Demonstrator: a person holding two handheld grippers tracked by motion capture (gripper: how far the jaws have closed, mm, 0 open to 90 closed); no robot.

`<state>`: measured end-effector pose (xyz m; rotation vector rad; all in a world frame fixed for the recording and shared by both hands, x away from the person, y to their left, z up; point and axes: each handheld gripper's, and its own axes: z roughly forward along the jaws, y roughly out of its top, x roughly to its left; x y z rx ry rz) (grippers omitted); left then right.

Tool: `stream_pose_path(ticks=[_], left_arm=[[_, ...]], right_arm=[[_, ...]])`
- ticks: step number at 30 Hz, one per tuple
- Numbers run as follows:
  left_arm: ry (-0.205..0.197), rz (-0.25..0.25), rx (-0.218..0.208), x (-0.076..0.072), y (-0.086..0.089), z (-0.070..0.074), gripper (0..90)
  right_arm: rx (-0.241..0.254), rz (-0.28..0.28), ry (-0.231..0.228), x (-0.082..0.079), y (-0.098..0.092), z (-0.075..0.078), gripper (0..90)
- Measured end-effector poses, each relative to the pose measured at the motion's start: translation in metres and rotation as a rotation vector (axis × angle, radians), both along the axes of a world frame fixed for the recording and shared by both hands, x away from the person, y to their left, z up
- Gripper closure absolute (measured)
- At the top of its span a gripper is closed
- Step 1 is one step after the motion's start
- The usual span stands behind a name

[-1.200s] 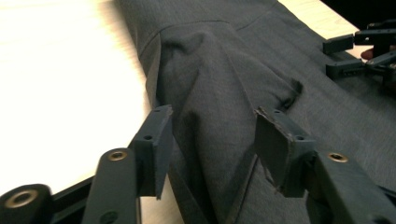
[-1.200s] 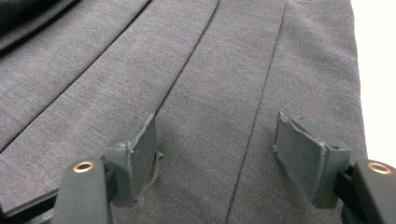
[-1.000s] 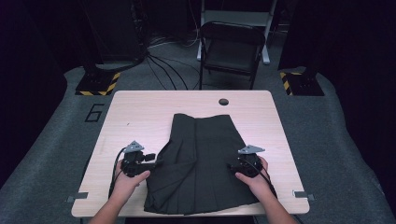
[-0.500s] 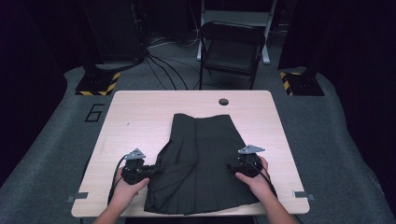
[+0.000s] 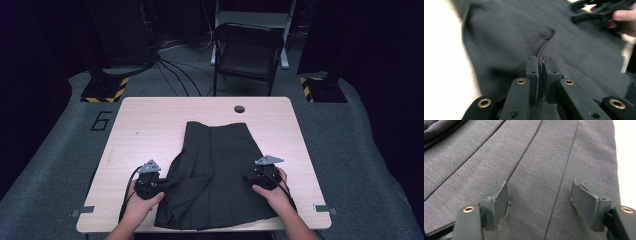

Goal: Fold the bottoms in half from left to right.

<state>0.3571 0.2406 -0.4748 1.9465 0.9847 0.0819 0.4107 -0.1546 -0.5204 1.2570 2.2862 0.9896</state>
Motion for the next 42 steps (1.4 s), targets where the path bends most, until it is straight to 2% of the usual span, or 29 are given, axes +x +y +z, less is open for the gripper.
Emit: stream_pose_path(ticks=[4, 8, 12, 13, 15, 16, 19, 20, 21, 23, 25, 28, 29, 32, 34, 35, 37, 41, 42], left_arm=[[0.0, -0.034, -0.012, -0.002, -0.007, 0.001, 86.3], [-0.008, -0.103, 0.012, -0.005, -0.022, 0.0, 87.0], [-0.006, -0.12, 0.006, -0.006, -0.03, 0.0, 86.7], [-0.007, -0.133, 0.01, -0.007, -0.035, -0.001, 82.3], [-0.012, -0.128, 0.023, -0.008, -0.038, -0.001, 72.8], [-0.036, -0.121, 0.045, -0.008, -0.042, -0.003, 67.8], [-0.046, -0.11, 0.044, -0.008, -0.043, -0.003, 54.3], [-0.046, -0.101, 0.031, -0.009, -0.043, -0.002, 51.0], [-0.07, -0.092, 0.01, -0.009, -0.041, 0.001, 48.9], [-0.079, -0.091, -0.003, -0.01, -0.039, 0.003, 47.8], [-0.102, -0.063, -0.023, -0.011, -0.036, 0.008, 44.1], [-0.104, -0.059, -0.032, -0.01, -0.031, 0.01, 42.8], [-0.106, -0.037, -0.037, -0.011, -0.03, 0.01, 42.8], [-0.099, -0.007, -0.024, -0.009, -0.021, 0.01, 42.5], [-0.102, 0.02, -0.021, -0.007, -0.013, 0.009, 42.0], [-0.108, 0.029, -0.013, -0.005, -0.009, 0.008, 41.7], [-0.093, 0.055, -0.018, -0.003, -0.002, 0.005, 41.5], [-0.075, 0.124, 0.004, 0.003, 0.012, -0.004, 39.7], [-0.075, 0.124, 0.004, 0.003, 0.012, -0.004, 39.2]], right_arm=[[-0.002, 0.003, 0.0, 0.0, 0.0, 0.0, 29.2], [0.002, -0.002, -0.009, 0.0, 0.0, -0.001, 29.2], [-0.001, 0.001, -0.011, 0.0, 0.0, -0.001, 29.2], [0.0, 0.001, -0.01, 0.0, 0.0, -0.001, 29.2], [-0.003, -0.001, -0.002, -0.001, 0.0, 0.0, 29.2], [-0.002, 0.0, -0.002, -0.001, 0.0, 0.0, 29.2], [-0.002, 0.0, -0.012, -0.001, 0.0, -0.001, 29.2], [-0.003, -0.005, -0.009, -0.002, 0.0, -0.001, 29.2], [0.001, -0.006, -0.005, -0.002, 0.0, 0.0, 29.2], [-0.003, -0.003, -0.006, -0.003, -0.001, 0.0, 29.2], [-0.002, -0.001, -0.02, -0.003, -0.001, -0.001, 29.2], [0.001, -0.008, -0.009, -0.003, 0.0, -0.001, 29.3], [0.001, -0.008, -0.009, -0.003, 0.0, -0.001, 29.3], [-0.011, -0.003, -0.01, -0.002, 0.0, 0.0, 29.4], [0.001, -0.017, 0.0, -0.002, 0.002, 0.002, 30.6], [-0.01, -0.007, 0.0, -0.001, 0.001, 0.002, 31.0], [-0.017, -0.003, -0.001, -0.001, 0.001, 0.003, 31.3], [0.007, 0.0, -0.004, -0.001, 0.007, 0.007, 32.0], [0.007, 0.0, -0.004, -0.001, 0.007, 0.007, 32.0]])
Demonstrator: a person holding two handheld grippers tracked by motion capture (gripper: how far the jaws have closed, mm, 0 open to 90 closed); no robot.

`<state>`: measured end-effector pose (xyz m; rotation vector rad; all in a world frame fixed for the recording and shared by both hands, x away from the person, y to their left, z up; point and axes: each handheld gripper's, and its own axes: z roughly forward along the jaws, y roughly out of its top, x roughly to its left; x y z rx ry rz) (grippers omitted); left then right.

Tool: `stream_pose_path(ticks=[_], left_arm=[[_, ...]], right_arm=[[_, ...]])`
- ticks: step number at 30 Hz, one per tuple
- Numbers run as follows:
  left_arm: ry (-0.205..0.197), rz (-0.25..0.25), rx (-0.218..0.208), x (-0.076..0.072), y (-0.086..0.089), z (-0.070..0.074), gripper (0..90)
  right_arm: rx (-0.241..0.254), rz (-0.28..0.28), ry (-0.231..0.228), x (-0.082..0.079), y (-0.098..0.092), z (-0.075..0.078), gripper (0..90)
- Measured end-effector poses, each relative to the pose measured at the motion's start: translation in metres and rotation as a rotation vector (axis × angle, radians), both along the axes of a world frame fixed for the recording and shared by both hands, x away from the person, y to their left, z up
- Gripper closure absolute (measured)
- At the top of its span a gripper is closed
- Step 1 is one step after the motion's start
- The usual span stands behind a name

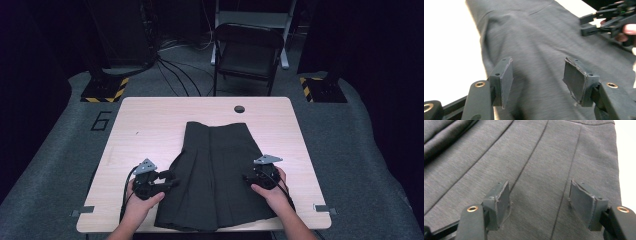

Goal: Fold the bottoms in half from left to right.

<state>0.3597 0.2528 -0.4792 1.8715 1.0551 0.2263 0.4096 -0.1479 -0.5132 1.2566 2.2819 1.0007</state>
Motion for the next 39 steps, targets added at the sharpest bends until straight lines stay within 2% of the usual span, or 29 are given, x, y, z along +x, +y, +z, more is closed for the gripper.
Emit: stream_pose_path(ticks=[2, 4, 8, 10, 11, 13, 17, 18, 19, 21, 22, 23, 26, 27, 29, 34, 39], left_arm=[[0.001, 0.021, 0.014, 0.001, 0.003, -0.004, 38.6], [-0.001, 0.064, 0.022, 0.003, 0.006, -0.008, 38.0], [0.013, 0.1, 0.045, 0.007, 0.012, -0.015, 34.1], [0.048, 0.096, 0.02, 0.01, 0.014, -0.019, 34.0], [0.072, 0.093, -0.013, 0.011, 0.015, -0.022, 33.8], [0.076, 0.092, -0.018, 0.011, 0.013, -0.023, 33.9], [0.07, 0.045, -0.009, 0.012, 0.007, -0.025, 35.1], [0.064, 0.036, -0.01, 0.012, 0.004, -0.026, 35.4], [0.067, 0.026, -0.001, 0.012, 0.002, -0.026, 35.8], [0.064, -0.002, 0.017, 0.012, -0.002, -0.027, 36.1], [0.064, -0.001, 0.016, 0.011, -0.003, -0.027, 36.2], [0.066, -0.015, 0.031, 0.011, -0.005, -0.027, 36.2], [0.062, -0.052, 0.054, 0.009, -0.011, -0.028, 36.8], [0.059, -0.05, 0.045, 0.008, -0.014, -0.029, 37.5], [0.056, -0.068, 0.06, 0.007, -0.017, -0.03, 37.7], [0.056, -0.078, 0.076, 0.006, -0.021, -0.032, 37.5], [0.059, -0.078, 0.082, 0.007, -0.021, -0.035, 37.4]], right_arm=[[-0.01, 0.017, -0.002, 0.0, 0.002, 0.003, 32.0], [-0.011, 0.029, -0.014, 0.001, 0.003, 0.003, 32.0], [-0.01, 0.04, -0.018, 0.002, 0.008, 0.004, 32.0], [-0.001, 0.034, -0.007, 0.001, 0.01, 0.004, 32.0], [-0.001, 0.041, -0.007, 0.002, 0.011, 0.005, 32.1], [0.001, 0.052, -0.003, 0.002, 0.013, 0.005, 32.4], [-0.011, 0.068, -0.003, 0.003, 0.018, 0.006, 32.9], [0.002, 0.059, -0.002, 0.002, 0.021, 0.006, 33.0], [0.0, 0.071, -0.012, 0.003, 0.022, 0.008, 33.3], [0.009, 0.08, 0.009, 0.003, 0.026, 0.01, 33.3], [0.009, 0.088, 0.006, 0.004, 0.027, 0.011, 33.3], [0.013, 0.079, 0.014, 0.003, 0.028, 0.012, 33.4], [0.016, 0.1, 0.023, 0.005, 0.033, 0.017, 33.6], [0.008, 0.108, 0.021, 0.006, 0.036, 0.018, 33.6], [0.01, 0.114, 0.018, 0.006, 0.042, 0.02, 33.6], [0.038, 0.135, 0.002, 0.01, 0.06, 0.026, 33.3], [0.061, 0.143, 0.011, 0.012, 0.078, 0.025, 33.0]])
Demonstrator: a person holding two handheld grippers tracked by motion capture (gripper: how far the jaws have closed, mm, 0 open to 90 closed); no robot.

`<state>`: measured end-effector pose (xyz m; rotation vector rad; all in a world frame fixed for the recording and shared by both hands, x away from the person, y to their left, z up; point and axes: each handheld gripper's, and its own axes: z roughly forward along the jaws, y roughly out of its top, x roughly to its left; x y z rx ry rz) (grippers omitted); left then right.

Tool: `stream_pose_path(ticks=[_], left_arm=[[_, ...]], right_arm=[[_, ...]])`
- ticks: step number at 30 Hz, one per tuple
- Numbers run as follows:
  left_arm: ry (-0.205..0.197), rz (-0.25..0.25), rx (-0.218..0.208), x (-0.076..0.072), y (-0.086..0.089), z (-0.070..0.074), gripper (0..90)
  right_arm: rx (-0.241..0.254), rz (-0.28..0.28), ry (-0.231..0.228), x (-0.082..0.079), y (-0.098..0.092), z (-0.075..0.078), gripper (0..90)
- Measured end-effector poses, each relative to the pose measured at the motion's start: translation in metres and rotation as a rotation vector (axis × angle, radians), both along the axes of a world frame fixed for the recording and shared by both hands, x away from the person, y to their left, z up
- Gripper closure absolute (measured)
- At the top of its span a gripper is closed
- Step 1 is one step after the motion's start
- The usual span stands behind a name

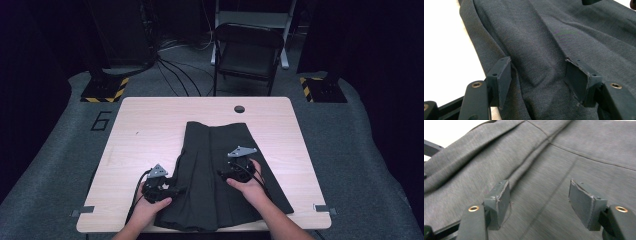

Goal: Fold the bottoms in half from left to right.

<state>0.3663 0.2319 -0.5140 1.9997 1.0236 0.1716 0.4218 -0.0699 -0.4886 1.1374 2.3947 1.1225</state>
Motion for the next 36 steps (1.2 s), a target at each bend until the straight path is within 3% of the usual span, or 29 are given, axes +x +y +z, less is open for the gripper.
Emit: stream_pose_path(ticks=[11, 12, 14, 24, 28, 34, 36], left_arm=[[0.023, 0.01, -0.002, 0.0, -0.001, -0.005, 36.1], [0.023, 0.011, -0.005, 0.0, -0.002, -0.006, 35.9], [0.014, 0.006, 0.004, 0.001, -0.001, -0.006, 35.6], [0.009, 0.009, 0.007, 0.0, -0.003, -0.008, 34.9], [-0.003, -0.002, 0.024, 0.0, -0.003, -0.009, 34.9], [-0.008, 0.001, 0.032, 0.0, -0.004, -0.009, 36.1], [-0.011, 0.009, 0.032, 0.0, -0.003, -0.009, 38.8]], right_arm=[[0.007, 0.036, 0.009, 0.004, 0.03, -0.01, 32.5], [0.005, 0.035, 0.028, 0.003, 0.032, -0.01, 32.5], [0.0, 0.045, 0.015, 0.006, 0.034, -0.013, 32.5], [-0.019, 0.048, 0.031, 0.008, 0.042, -0.025, 32.0], [-0.036, 0.05, 0.016, 0.005, 0.047, -0.027, 36.0], [-0.042, 0.102, -0.001, 0.0, 0.051, -0.026, 51.8], [-0.036, 0.112, -0.027, 0.0, 0.052, -0.027, 56.8]])
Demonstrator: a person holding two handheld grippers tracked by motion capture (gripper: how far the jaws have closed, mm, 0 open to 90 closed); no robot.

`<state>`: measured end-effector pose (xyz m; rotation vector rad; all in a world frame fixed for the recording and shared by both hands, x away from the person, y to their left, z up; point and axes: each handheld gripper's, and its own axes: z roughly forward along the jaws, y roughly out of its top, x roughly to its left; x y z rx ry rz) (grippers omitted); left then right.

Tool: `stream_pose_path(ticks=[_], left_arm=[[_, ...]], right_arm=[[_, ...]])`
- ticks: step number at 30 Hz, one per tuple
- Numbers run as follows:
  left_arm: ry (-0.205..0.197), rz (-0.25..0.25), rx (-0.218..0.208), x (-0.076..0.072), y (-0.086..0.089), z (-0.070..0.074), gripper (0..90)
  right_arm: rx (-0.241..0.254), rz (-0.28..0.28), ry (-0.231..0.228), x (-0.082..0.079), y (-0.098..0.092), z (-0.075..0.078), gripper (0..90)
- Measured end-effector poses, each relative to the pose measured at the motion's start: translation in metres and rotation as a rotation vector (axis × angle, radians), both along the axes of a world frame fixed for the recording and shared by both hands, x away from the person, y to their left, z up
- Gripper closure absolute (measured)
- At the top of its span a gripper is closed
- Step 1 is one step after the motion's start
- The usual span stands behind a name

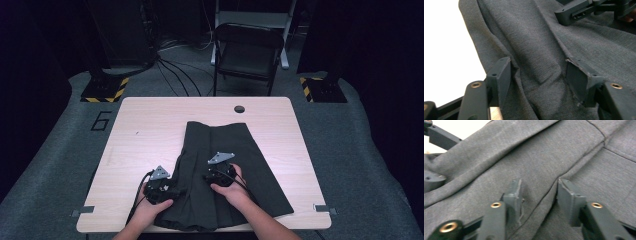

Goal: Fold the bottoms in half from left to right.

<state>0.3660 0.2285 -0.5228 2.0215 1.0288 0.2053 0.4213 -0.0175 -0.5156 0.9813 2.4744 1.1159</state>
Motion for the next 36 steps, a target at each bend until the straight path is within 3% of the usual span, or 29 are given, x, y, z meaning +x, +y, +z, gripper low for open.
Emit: stream_pose_path(ticks=[2, 6, 12, 19, 29, 34, 36], left_arm=[[0.002, 0.005, -0.006, 0.0, 0.001, 0.0, 41.7], [-0.005, 0.022, 0.008, 0.0, 0.001, 0.0, 45.7], [-0.007, 0.069, 0.009, -0.001, 0.001, 0.001, 60.4], [-0.041, 0.066, 0.033, -0.005, -0.002, 0.008, 78.6], [-0.075, 0.055, 0.025, -0.006, 0.0, 0.019, 83.2], [-0.078, 0.052, -0.009, -0.007, 0.001, 0.027, 84.1], [-0.096, 0.053, -0.023, -0.008, 0.001, 0.032, 85.0]], right_arm=[[-0.012, 0.016, 0.018, -0.001, 0.0, 0.002, 60.1], [-0.001, 0.02, 0.007, 0.0, 0.001, 0.001, 66.2], [0.005, 0.021, -0.003, -0.002, 0.002, 0.003, 75.8], [0.031, 0.019, -0.025, -0.005, 0.004, 0.011, 81.8], [0.102, 0.031, -0.055, -0.008, 0.002, 0.035, 82.4], [0.128, 0.035, -0.073, -0.009, 0.001, 0.047, 83.1], [0.142, 0.034, -0.081, -0.01, -0.001, 0.053, 83.4]])
